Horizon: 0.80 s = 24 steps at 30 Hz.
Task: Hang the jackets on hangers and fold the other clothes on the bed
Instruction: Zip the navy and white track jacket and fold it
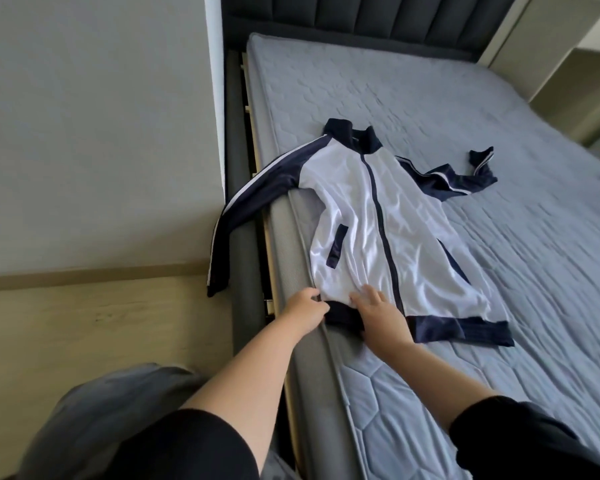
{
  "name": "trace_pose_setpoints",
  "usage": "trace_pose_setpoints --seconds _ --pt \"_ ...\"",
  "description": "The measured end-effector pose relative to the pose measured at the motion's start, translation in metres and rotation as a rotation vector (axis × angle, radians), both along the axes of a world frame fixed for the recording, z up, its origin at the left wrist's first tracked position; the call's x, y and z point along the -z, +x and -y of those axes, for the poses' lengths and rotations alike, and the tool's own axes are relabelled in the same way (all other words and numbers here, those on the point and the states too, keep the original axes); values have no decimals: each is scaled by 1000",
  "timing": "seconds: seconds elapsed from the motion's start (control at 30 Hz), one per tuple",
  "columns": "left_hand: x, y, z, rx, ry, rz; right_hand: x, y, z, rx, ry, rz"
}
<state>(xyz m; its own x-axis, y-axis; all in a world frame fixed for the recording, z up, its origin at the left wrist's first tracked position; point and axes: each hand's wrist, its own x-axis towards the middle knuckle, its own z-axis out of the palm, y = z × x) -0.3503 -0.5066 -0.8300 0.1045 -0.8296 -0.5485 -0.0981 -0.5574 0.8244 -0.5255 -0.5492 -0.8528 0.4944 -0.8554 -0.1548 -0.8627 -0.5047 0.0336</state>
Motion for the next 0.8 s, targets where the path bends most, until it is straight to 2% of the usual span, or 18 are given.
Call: trace_pose_setpoints --seconds 0.27,0.4,0.5,0.6,0.67,0.73,0.8 --pt "-3 -19 9 -106 212 -289 -31 -5 12 57 76 195" --pt "-11 -30 11 -164 230 -413 -45 -11 4 -4 -78 371" --pt "-19 -21 9 -10 307 -537 -47 -21 -8 -71 -177 493" --pt "-23 -16 -2 303 472 -524 -34 -37 -14 -135 -122 456" --pt "-20 -19 -10 487 556 -424 -22 -49 -17 -113 58 289" --pt "-17 -23 -15 547 593 -322 -10 -57 -21 -61 139 112" --pt "-13 -24 -18 471 551 -239 -1 -62 -22 40 56 68"
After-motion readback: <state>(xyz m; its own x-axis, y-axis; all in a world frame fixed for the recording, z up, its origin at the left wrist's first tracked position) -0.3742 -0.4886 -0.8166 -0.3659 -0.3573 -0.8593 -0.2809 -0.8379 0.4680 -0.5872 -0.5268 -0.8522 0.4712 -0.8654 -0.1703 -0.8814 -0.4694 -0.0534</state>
